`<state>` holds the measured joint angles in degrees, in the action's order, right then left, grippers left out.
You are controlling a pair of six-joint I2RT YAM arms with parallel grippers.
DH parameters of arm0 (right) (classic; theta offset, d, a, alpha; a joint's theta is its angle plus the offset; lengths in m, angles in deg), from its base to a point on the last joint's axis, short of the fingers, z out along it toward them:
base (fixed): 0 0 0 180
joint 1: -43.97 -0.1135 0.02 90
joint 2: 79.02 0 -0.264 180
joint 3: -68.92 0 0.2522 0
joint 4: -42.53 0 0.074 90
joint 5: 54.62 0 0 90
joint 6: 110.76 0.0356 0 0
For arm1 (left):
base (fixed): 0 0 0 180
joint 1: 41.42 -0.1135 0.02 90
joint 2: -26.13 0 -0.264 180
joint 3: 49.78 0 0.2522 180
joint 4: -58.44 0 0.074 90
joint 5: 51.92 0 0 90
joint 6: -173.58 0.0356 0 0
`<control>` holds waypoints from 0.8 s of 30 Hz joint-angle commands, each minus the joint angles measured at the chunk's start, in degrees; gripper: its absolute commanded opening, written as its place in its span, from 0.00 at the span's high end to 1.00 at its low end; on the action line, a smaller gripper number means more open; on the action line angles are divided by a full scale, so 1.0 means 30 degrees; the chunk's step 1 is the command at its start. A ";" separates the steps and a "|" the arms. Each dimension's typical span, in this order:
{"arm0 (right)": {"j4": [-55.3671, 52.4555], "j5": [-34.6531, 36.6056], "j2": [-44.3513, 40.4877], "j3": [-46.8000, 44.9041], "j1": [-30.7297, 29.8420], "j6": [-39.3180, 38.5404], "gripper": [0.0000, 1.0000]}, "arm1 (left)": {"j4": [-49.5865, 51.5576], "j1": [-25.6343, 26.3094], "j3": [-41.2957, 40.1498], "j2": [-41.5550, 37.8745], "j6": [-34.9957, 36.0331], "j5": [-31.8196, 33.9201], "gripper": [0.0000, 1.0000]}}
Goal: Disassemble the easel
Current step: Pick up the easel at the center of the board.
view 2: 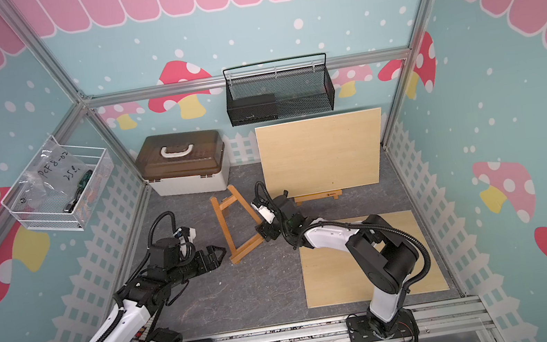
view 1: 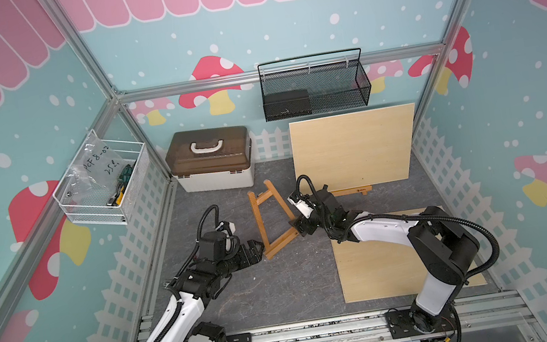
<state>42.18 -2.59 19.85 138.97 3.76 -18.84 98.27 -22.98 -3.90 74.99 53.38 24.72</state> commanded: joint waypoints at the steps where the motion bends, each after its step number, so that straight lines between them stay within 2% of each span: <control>1: 0.0966 0.0501 0.0542 0.0709 -0.0195 -0.0734 0.15 | -0.0630 -0.0125 -0.0208 0.0000 0.0009 -0.0201 0.01; 10: 0.1876 0.0198 0.1597 0.1413 -0.0267 -0.0558 0.22 | -0.0785 -0.0140 -0.0603 -0.0057 0.0076 -0.0166 0.01; 24: 0.2607 -0.1167 0.2346 0.2037 -0.0265 0.0058 0.42 | -0.0929 -0.0257 -0.0685 -0.0137 0.0104 -0.0203 0.01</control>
<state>48.02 -5.65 26.03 143.74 3.35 -18.43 96.37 -23.38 -5.15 74.99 53.41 24.52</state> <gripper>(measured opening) 0.594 0.986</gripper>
